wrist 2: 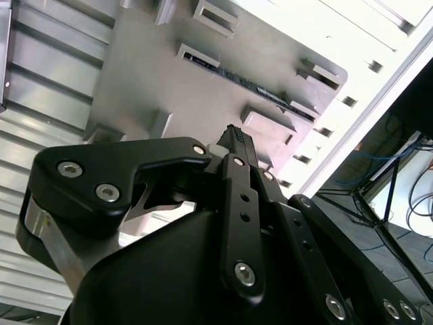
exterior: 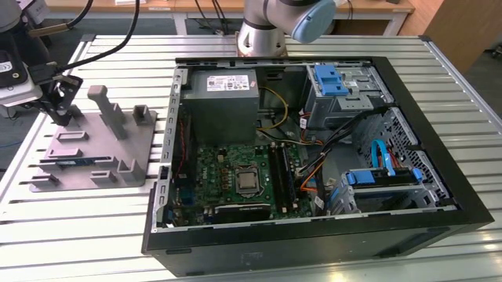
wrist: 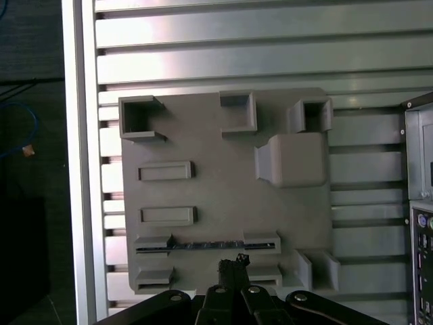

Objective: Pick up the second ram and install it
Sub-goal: 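Reach for the second ram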

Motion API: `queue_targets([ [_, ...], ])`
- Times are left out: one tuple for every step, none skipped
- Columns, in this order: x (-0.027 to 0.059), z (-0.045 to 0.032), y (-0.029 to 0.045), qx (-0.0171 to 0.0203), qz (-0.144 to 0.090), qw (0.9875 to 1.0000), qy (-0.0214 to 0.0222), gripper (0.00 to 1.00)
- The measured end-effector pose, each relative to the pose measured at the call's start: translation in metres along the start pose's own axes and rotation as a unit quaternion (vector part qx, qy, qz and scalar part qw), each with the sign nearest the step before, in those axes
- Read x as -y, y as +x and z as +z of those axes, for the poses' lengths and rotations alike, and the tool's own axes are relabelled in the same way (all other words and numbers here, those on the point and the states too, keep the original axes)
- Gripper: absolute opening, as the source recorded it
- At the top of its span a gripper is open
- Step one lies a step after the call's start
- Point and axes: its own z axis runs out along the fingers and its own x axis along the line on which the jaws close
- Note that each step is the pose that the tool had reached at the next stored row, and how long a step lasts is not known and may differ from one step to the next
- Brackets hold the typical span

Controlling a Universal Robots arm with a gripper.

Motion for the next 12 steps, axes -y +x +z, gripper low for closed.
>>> queue_targets([
  [0.0000,0.0006,0.0000,0.0000,0.000,1.0000,0.0000,0.10],
  [0.0001,0.0013,0.0000,0.0000,0.000,1.0000,0.0000,0.10],
  [0.0001,0.0019,0.0000,0.0000,0.000,1.0000,0.0000,0.10],
  [0.0002,0.0025,-0.0001,0.0000,0.000,1.0000,0.0000,0.10],
  [0.0002,0.0032,-0.0001,0.0000,0.000,1.0000,0.0000,0.10],
  [0.0003,0.0037,-0.0001,0.0000,0.000,1.0000,0.0000,0.10],
  [0.0003,0.0042,-0.0001,0.0000,0.000,1.0000,0.0000,0.10],
  [0.0003,0.0048,-0.0001,0.0000,0.000,1.0000,0.0000,0.10],
  [0.0004,0.0054,-0.0002,0.0000,0.000,1.0000,0.0000,0.10],
  [0.0004,0.0060,-0.0002,0.0000,0.000,1.0000,0.0000,0.10],
  [0.0005,0.0066,-0.0002,0.0000,0.000,1.0000,0.0000,0.10],
  [0.0005,0.0071,-0.0002,0.0000,0.000,1.0000,0.0000,0.10],
])
